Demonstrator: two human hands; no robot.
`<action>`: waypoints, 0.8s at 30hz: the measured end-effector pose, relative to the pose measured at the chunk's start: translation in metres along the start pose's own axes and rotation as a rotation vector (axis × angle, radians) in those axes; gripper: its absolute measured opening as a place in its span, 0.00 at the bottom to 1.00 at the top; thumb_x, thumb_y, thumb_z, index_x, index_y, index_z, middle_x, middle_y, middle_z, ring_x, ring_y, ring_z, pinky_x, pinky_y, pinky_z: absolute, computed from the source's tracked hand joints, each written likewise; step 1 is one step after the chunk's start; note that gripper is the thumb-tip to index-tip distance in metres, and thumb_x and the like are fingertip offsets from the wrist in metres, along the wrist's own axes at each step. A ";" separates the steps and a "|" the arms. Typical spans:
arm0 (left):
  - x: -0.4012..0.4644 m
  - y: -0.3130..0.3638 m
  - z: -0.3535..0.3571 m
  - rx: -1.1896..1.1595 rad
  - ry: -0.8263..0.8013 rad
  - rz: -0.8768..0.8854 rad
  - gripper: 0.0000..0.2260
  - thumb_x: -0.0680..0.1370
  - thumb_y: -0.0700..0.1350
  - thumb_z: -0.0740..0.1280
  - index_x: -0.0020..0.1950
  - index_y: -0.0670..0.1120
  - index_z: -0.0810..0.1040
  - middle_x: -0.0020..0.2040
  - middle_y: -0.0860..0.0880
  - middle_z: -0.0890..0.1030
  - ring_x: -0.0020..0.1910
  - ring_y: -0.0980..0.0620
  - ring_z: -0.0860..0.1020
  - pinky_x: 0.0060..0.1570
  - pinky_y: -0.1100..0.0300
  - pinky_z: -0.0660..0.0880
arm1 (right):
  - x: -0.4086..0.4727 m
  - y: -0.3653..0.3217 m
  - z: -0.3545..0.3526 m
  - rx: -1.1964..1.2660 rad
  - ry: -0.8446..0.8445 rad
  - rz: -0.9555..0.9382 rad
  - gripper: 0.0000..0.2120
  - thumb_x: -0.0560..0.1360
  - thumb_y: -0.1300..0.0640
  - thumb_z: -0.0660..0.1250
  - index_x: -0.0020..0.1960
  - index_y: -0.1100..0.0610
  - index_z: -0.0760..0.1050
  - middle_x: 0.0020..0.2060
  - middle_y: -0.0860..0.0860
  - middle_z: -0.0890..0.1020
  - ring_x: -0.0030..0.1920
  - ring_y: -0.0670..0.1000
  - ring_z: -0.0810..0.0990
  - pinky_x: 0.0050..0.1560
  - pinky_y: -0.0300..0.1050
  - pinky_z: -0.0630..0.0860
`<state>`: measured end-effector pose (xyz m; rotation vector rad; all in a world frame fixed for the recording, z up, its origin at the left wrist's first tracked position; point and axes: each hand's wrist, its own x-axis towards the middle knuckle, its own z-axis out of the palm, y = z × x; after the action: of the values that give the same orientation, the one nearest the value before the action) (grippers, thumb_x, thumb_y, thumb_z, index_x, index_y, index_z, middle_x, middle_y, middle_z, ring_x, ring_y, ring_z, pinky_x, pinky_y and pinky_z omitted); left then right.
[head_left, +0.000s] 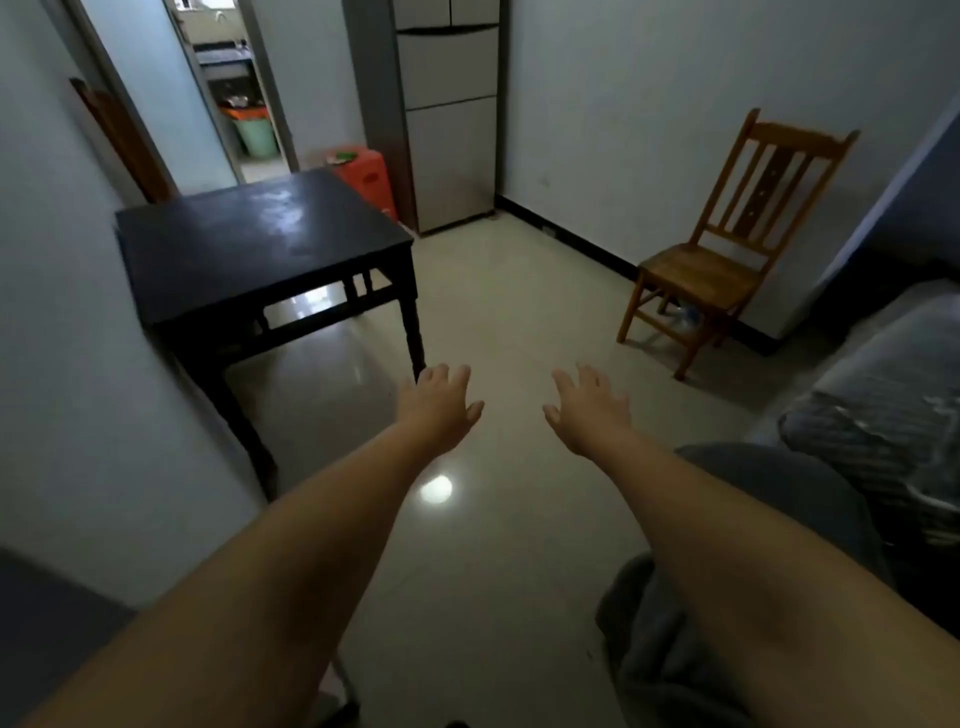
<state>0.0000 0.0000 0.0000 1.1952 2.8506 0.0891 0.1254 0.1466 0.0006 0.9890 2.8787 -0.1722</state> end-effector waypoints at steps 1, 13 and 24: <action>0.011 -0.006 -0.004 0.004 -0.004 0.006 0.25 0.80 0.58 0.57 0.74 0.48 0.60 0.70 0.43 0.68 0.69 0.42 0.67 0.67 0.45 0.63 | 0.011 -0.002 -0.003 0.001 0.002 0.006 0.27 0.81 0.44 0.52 0.77 0.51 0.52 0.77 0.56 0.51 0.76 0.59 0.53 0.70 0.61 0.59; 0.188 -0.042 -0.020 0.066 0.014 0.034 0.24 0.80 0.58 0.56 0.73 0.48 0.61 0.70 0.43 0.67 0.69 0.43 0.66 0.66 0.47 0.64 | 0.183 -0.010 -0.027 -0.009 -0.041 0.008 0.28 0.81 0.43 0.52 0.77 0.51 0.52 0.75 0.56 0.58 0.73 0.58 0.61 0.70 0.61 0.60; 0.396 -0.016 -0.044 0.038 0.064 -0.021 0.25 0.80 0.58 0.55 0.73 0.49 0.60 0.70 0.44 0.68 0.69 0.43 0.67 0.65 0.47 0.65 | 0.396 0.050 -0.086 -0.053 0.043 -0.026 0.27 0.81 0.43 0.52 0.77 0.51 0.54 0.75 0.56 0.59 0.72 0.58 0.61 0.67 0.58 0.64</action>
<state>-0.2911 0.2697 0.0332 1.1908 2.9316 0.0735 -0.1597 0.4375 0.0326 0.9577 2.9195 -0.0765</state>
